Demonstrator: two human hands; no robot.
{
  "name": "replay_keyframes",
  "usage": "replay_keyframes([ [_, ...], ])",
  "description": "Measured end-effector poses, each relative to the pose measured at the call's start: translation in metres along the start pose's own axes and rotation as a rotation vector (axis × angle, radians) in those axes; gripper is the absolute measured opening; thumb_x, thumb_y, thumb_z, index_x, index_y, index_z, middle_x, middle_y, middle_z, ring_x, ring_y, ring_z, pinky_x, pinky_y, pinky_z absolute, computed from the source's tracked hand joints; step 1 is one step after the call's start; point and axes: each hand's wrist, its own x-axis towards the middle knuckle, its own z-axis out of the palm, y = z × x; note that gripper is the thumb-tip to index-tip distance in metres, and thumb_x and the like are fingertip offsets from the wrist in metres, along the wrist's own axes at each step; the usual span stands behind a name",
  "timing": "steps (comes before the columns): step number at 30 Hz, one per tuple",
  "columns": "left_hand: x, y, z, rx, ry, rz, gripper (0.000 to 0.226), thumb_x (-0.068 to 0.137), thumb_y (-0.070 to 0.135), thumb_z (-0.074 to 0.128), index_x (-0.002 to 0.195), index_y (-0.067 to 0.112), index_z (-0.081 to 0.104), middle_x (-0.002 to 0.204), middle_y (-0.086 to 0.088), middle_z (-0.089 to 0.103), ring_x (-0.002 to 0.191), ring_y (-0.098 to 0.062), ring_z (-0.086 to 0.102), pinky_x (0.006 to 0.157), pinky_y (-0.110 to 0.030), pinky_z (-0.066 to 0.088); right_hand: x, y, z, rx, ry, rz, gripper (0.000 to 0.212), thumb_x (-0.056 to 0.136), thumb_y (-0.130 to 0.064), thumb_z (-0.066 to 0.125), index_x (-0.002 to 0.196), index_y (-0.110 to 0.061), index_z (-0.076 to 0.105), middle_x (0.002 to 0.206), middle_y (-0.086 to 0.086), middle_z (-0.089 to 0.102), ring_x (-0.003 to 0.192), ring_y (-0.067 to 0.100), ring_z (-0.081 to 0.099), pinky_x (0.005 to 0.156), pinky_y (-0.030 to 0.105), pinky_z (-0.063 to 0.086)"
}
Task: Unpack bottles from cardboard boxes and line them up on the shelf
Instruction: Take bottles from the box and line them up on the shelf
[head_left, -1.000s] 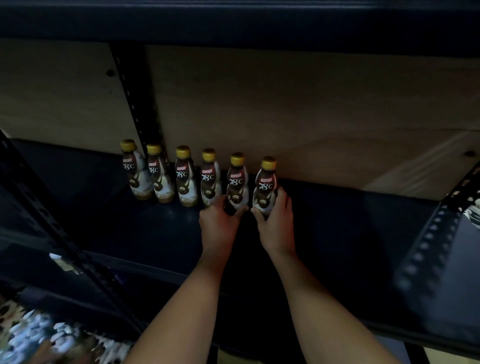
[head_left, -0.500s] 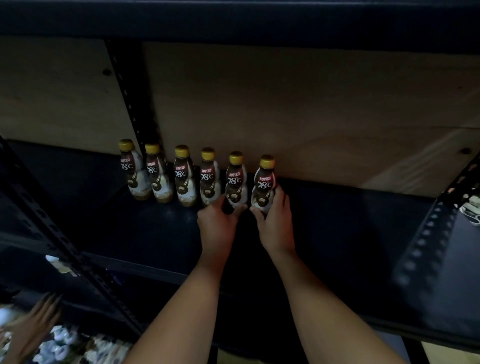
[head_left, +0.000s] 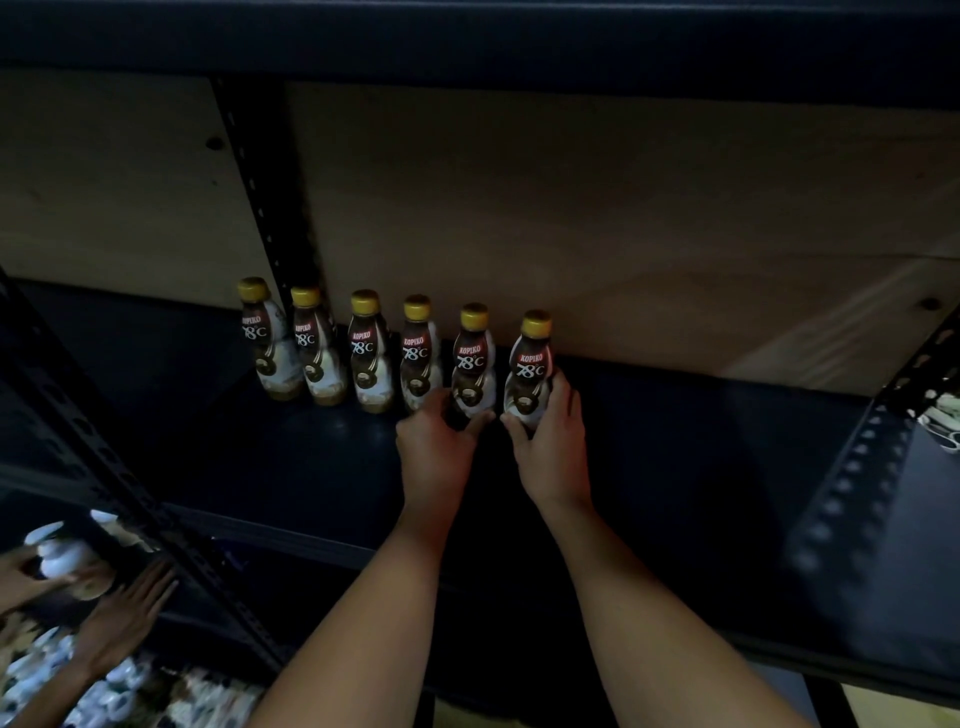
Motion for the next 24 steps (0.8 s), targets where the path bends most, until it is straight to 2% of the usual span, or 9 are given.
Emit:
replay_keyframes([
  [6, -0.0008, 0.0016, -0.0016, 0.0, 0.0, 0.011, 0.035, 0.078, 0.029, 0.088, 0.106, 0.016, 0.073, 0.101, 0.001, 0.077, 0.096, -0.011, 0.071, 0.082, -0.021, 0.052, -0.0004, 0.0004, 0.0004, -0.004, 0.007, 0.002, 0.077, 0.087, -0.016, 0.077, 0.152, -0.014, 0.034, 0.144, 0.009, 0.044, 0.133, 0.024, 0.048, 0.101, 0.023, 0.037],
  [11, -0.0015, 0.0007, 0.0, 0.063, 0.009, 0.036, 0.038, 0.08, 0.034, 0.086, 0.111, 0.017, 0.073, 0.107, -0.003, 0.077, 0.102, -0.02, 0.072, 0.086, -0.038, 0.06, -0.0004, 0.0013, 0.001, -0.01, 0.007, 0.0, 0.077, 0.087, -0.017, 0.077, 0.152, -0.013, 0.034, 0.144, 0.01, 0.045, 0.132, 0.025, 0.048, 0.099, 0.023, 0.037],
  [13, -0.0015, 0.0009, 0.0, 0.083, 0.008, 0.032, 0.04, 0.08, 0.036, 0.085, 0.114, 0.019, 0.072, 0.108, -0.003, 0.077, 0.104, -0.022, 0.072, 0.086, -0.041, 0.06, 0.0, 0.0013, 0.001, -0.008, 0.009, 0.003, 0.078, 0.087, -0.017, 0.077, 0.152, -0.013, 0.034, 0.143, 0.01, 0.045, 0.131, 0.025, 0.049, 0.098, 0.021, 0.035],
  [24, -0.0002, -0.0032, 0.0004, 0.06, 0.015, 0.058, 0.037, 0.081, 0.034, 0.085, 0.113, 0.019, 0.074, 0.108, 0.0, 0.077, 0.105, -0.017, 0.072, 0.088, -0.037, 0.06, -0.0008, 0.0017, -0.0004, 0.023, -0.009, 0.015, 0.084, 0.086, -0.02, 0.079, 0.154, -0.015, 0.031, 0.146, 0.008, 0.043, 0.134, 0.022, 0.045, 0.101, 0.023, 0.034],
])
